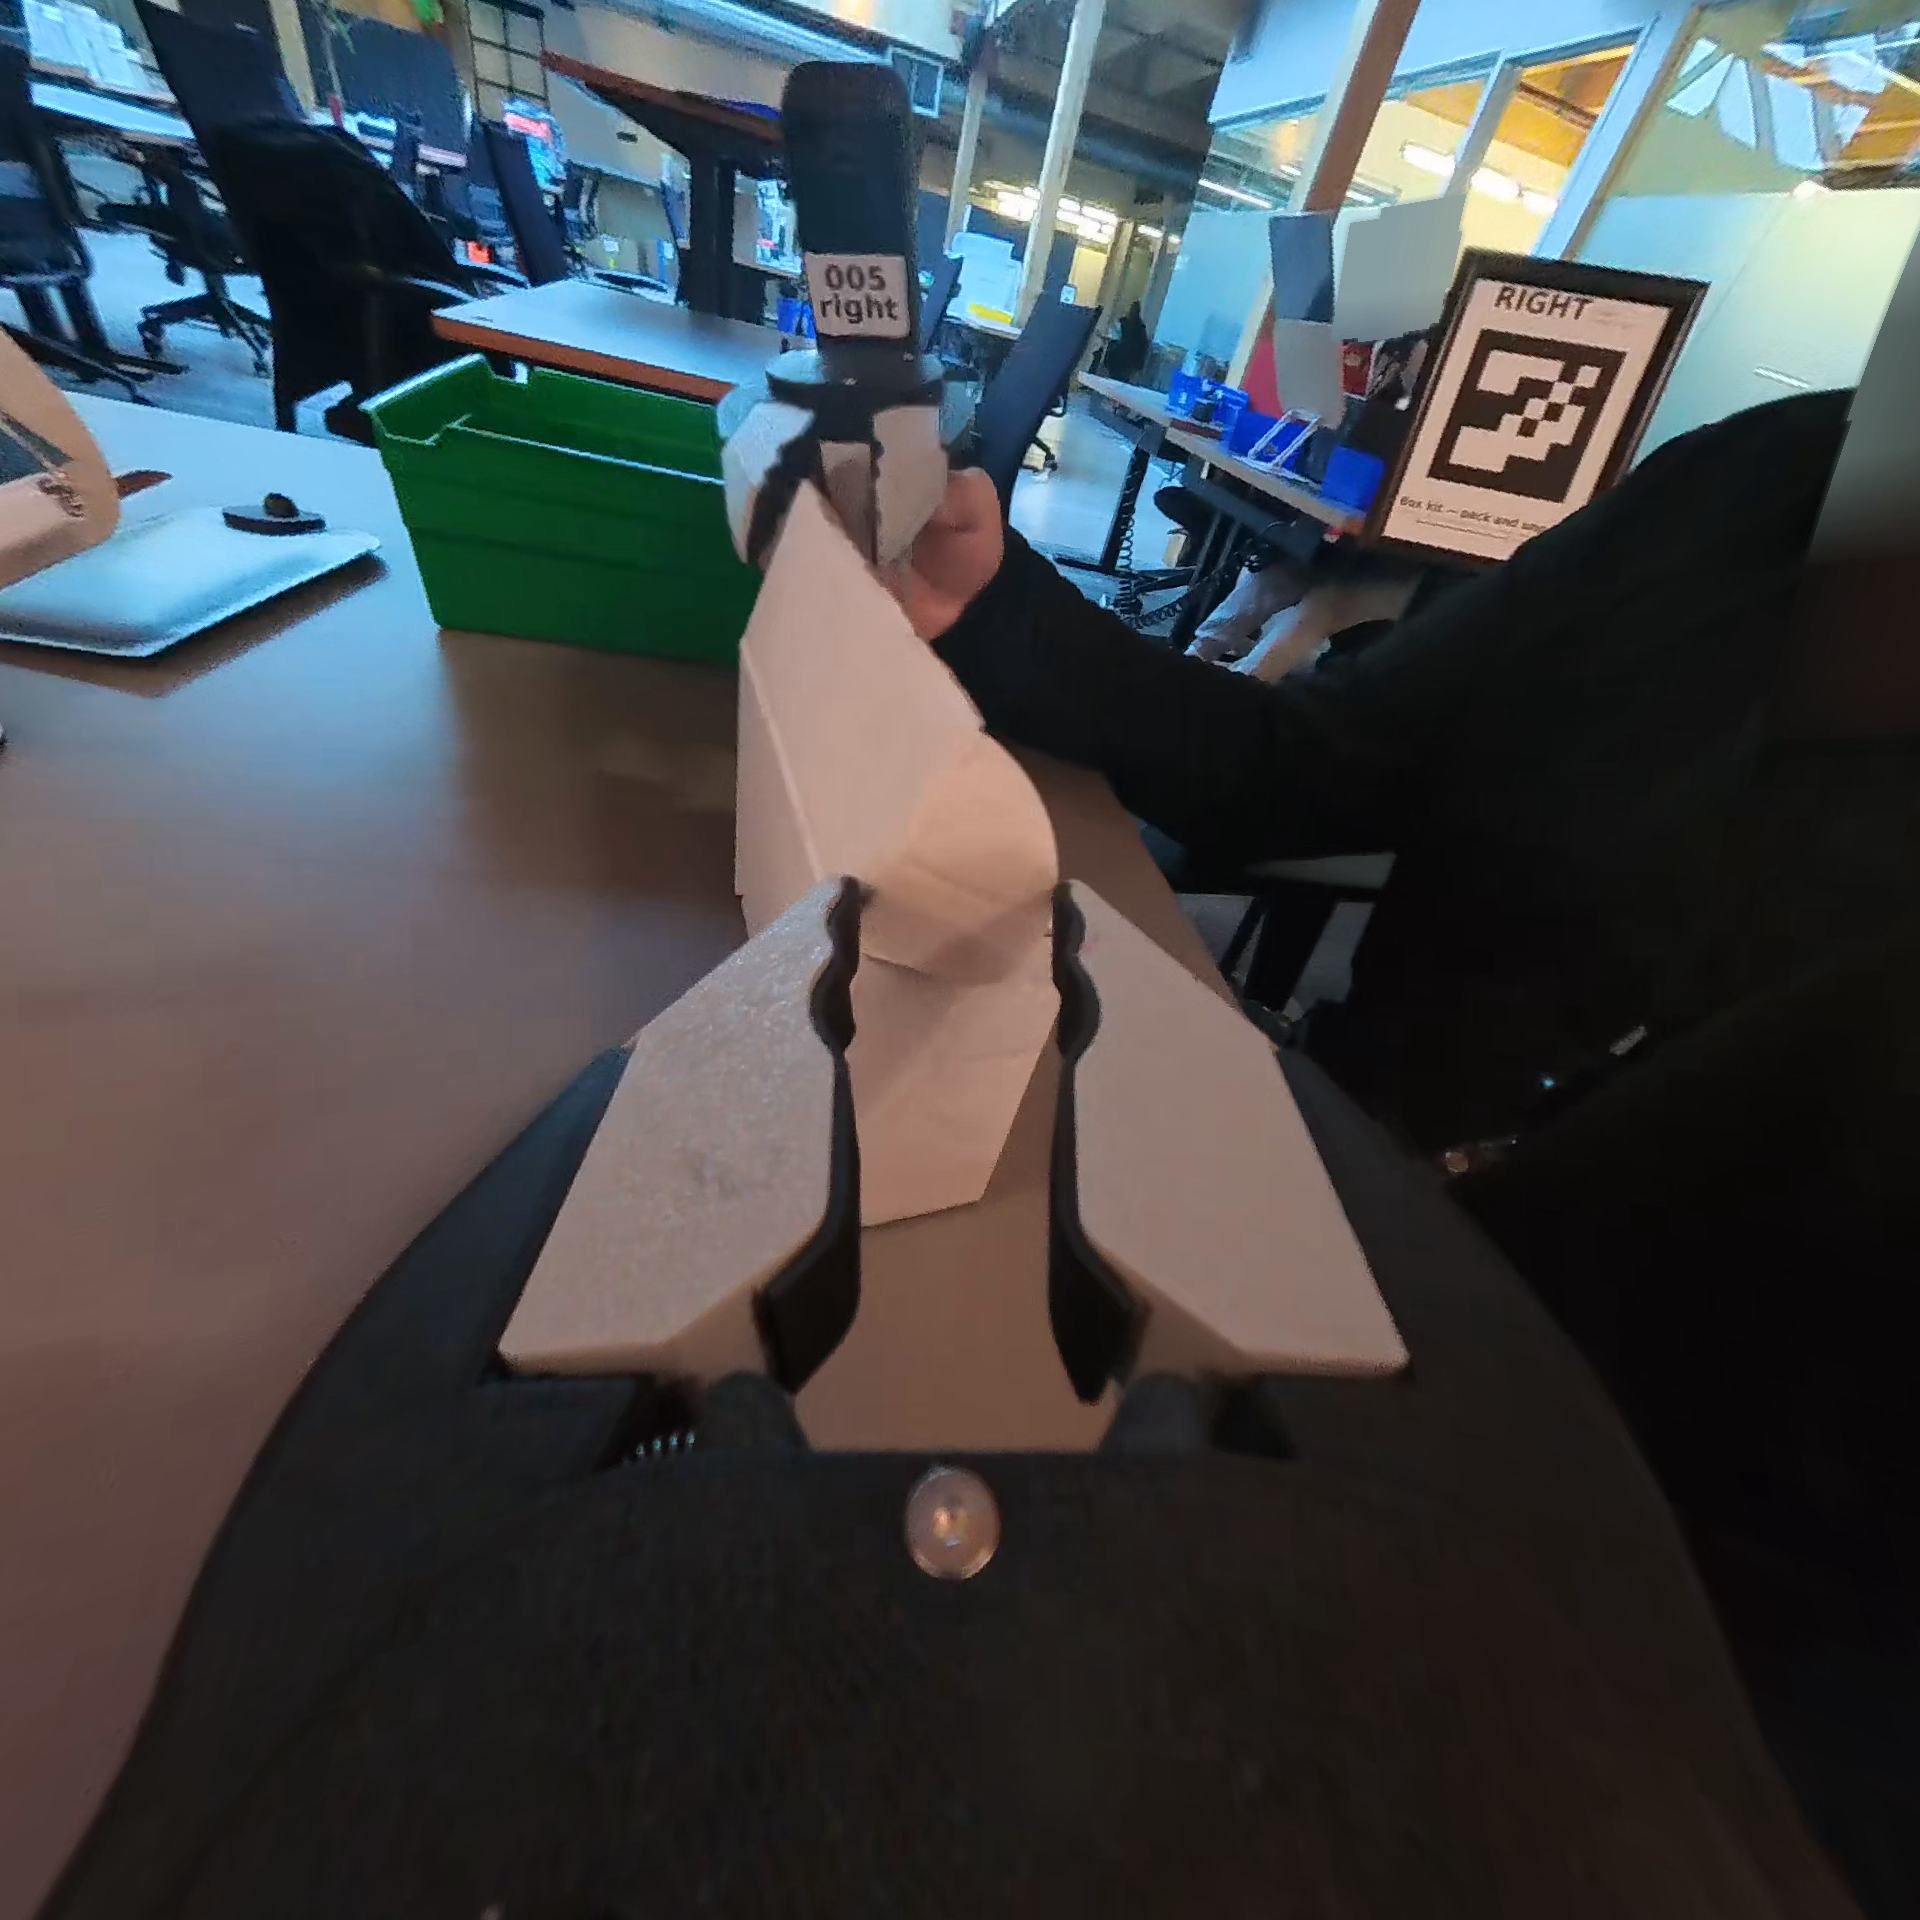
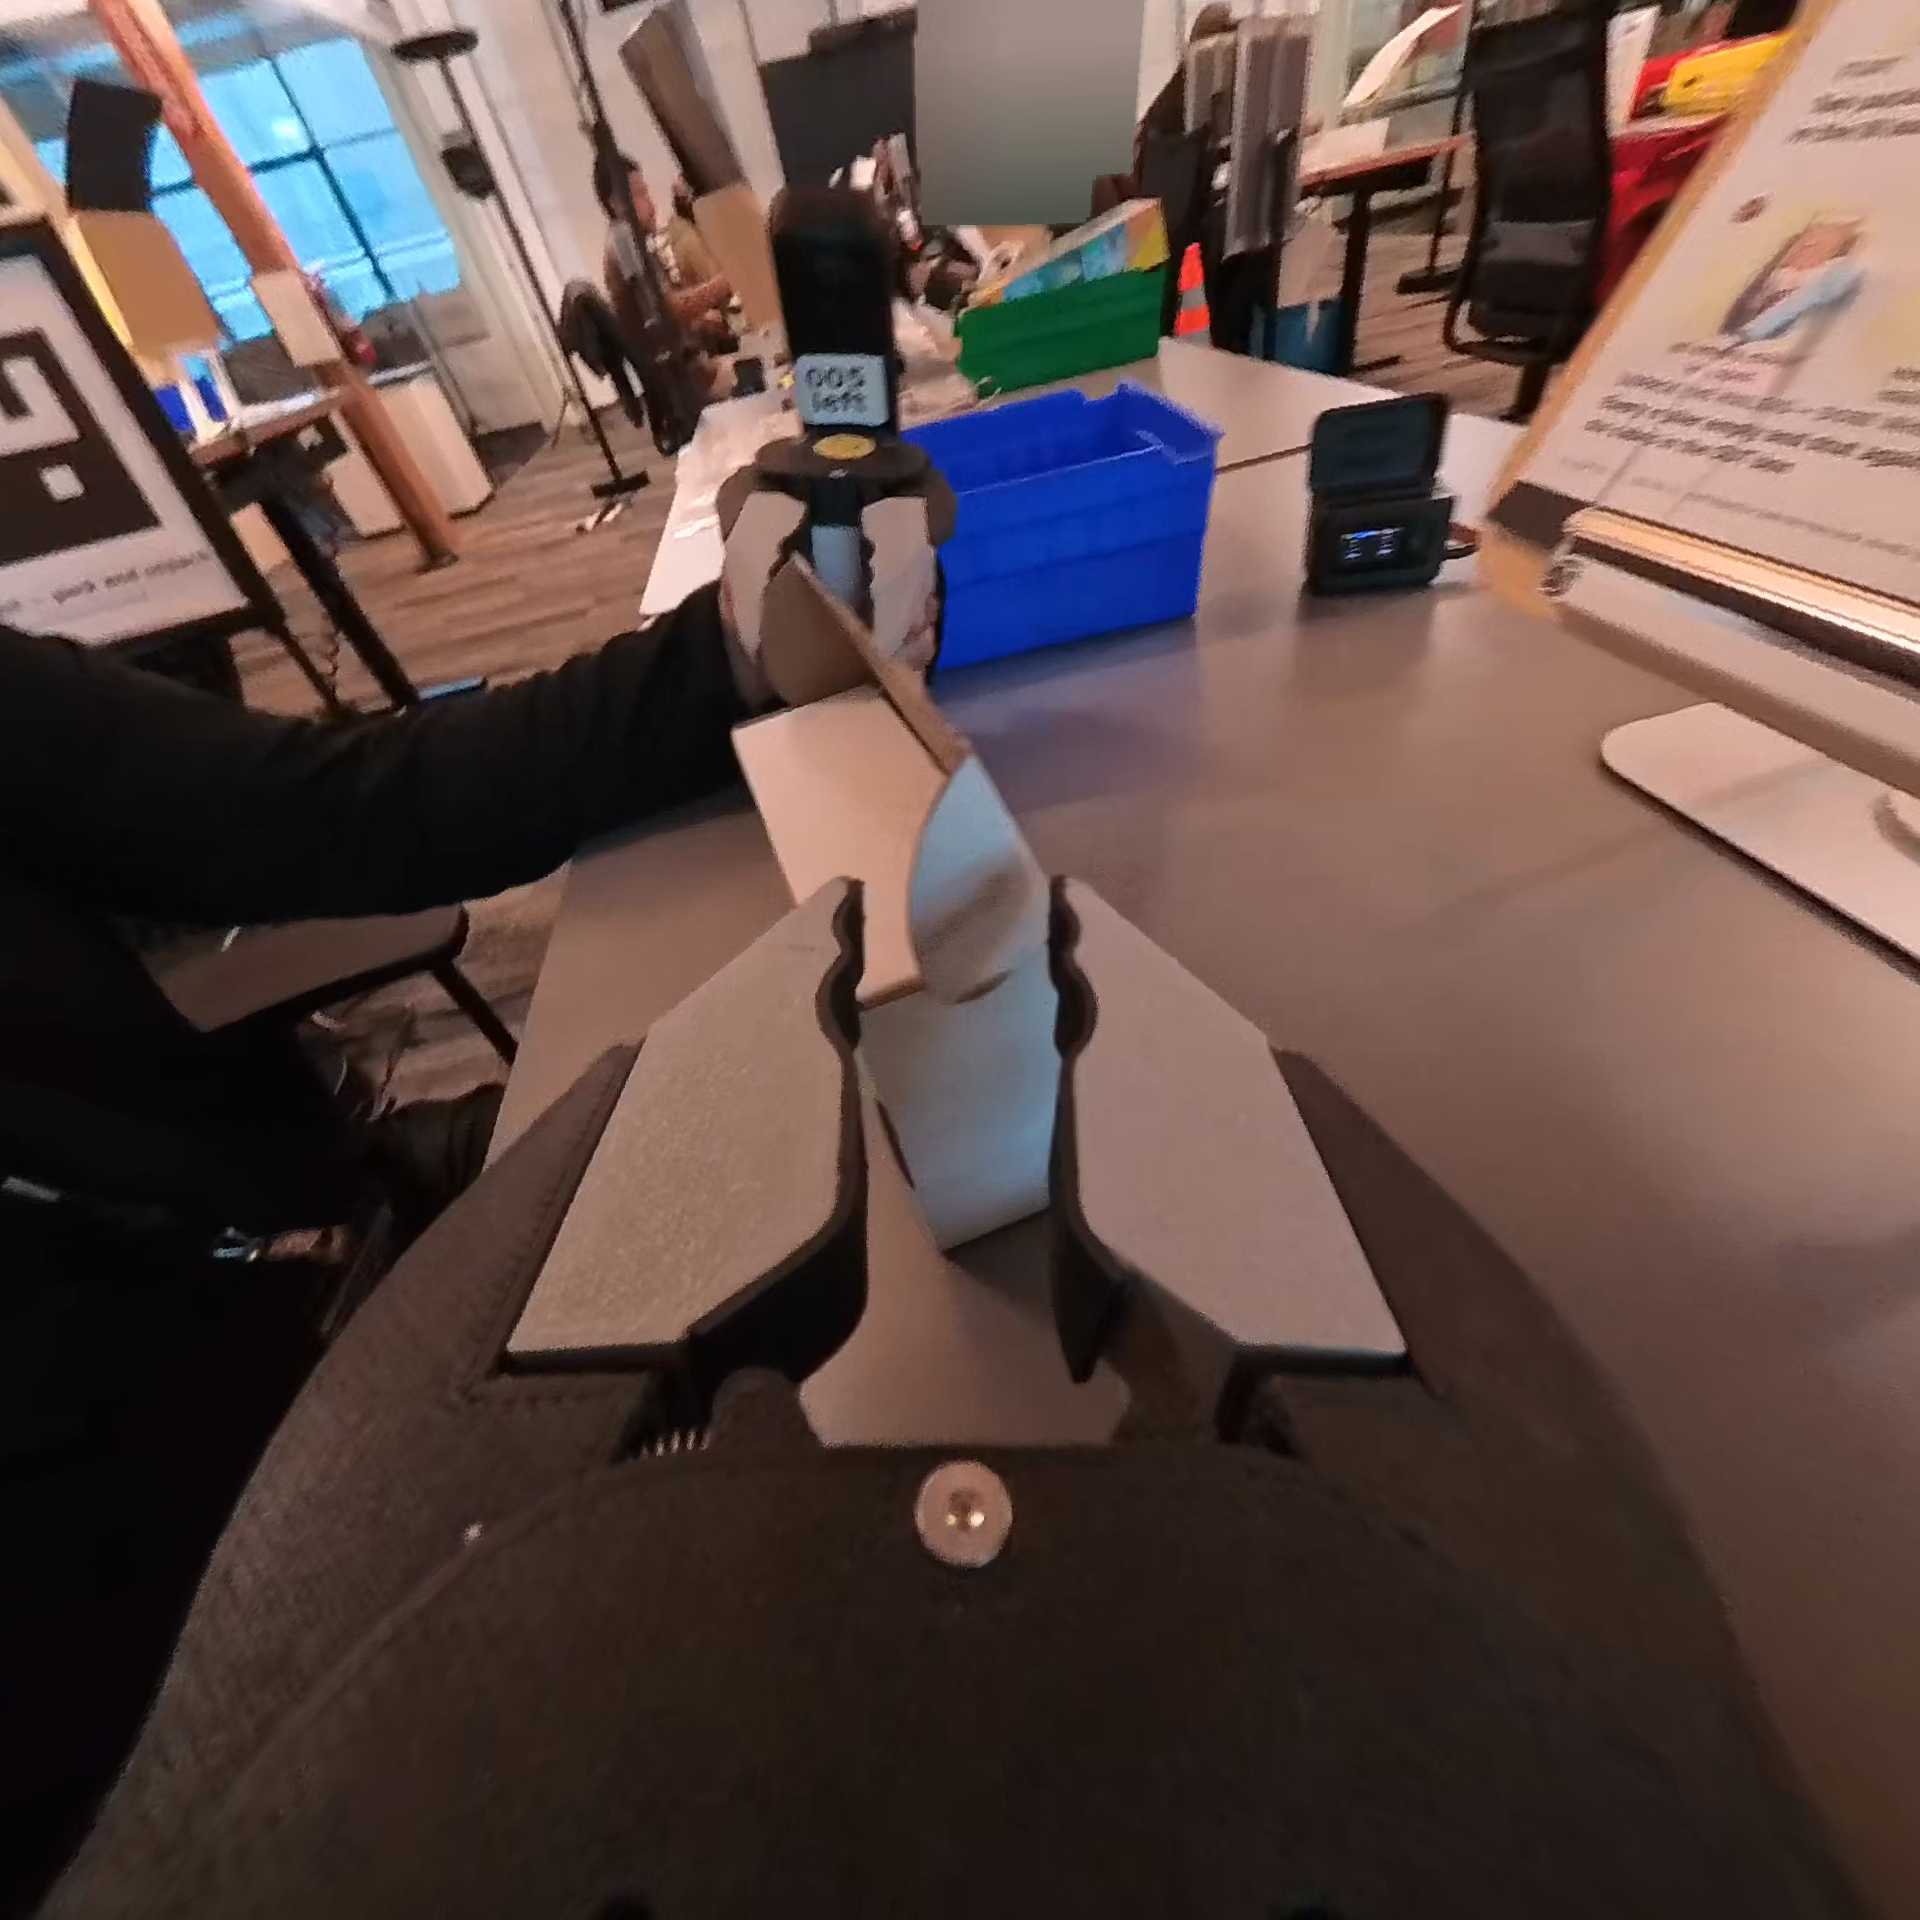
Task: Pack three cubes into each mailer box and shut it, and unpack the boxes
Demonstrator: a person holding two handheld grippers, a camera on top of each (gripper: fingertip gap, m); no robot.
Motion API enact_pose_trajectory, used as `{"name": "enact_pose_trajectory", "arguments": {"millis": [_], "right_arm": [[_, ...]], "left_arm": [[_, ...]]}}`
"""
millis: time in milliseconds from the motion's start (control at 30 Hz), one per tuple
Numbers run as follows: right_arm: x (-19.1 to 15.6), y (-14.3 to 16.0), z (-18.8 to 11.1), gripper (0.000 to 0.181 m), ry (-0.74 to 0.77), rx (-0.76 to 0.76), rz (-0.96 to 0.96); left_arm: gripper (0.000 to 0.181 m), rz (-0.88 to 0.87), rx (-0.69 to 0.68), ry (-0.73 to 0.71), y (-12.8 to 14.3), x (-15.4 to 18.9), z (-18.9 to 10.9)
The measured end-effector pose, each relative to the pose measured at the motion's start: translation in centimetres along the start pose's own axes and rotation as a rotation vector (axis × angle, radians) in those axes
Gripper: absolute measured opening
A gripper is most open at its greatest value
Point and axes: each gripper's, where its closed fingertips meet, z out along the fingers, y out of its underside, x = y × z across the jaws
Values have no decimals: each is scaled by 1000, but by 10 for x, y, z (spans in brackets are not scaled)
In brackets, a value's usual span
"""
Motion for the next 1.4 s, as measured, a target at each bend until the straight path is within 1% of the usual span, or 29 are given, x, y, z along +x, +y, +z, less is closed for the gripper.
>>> {"name": "enact_pose_trajectory", "arguments": {"millis": [33,133,300,400,533,600,667,733,833,1000,1200,1300,1400], "right_arm": [[-4,3,3,27,-20,-18,-11],[-6,6,7,20,-15,-41,-34],[-5,5,9,19,-7,-40,-28],[0,5,9,14,42,-46,-52],[2,3,8,14,66,-48,-76],[-1,2,11,15,56,-44,-75],[1,1,13,15,75,-48,-90],[2,1,14,15,75,-46,-86],[-1,0,15,15,51,-39,-78],[1,0,14,8,75,-43,-106],[2,3,11,7,76,-55,-101],[0,1,10,10,55,-38,-93],[-3,1,9,8,31,-32,-83]], "left_arm": [[35,1,5,5,-1,1,1],[36,7,2,7,-1,1,4],[36,29,-5,16,-3,5,8],[35,29,14,5,-8,3,12],[31,10,62,-62,-18,-7,9],[28,-16,61,-118,-16,-19,6],[28,-41,67,-98,-16,-18,6],[28,-31,62,-92,-16,-16,7],[30,7,30,-38,-13,-2,8],[32,18,3,8,-9,8,7],[31,39,-10,32,-8,14,9],[31,45,-15,36,-8,16,11],[31,45,-17,42,-7,17,12]]}}
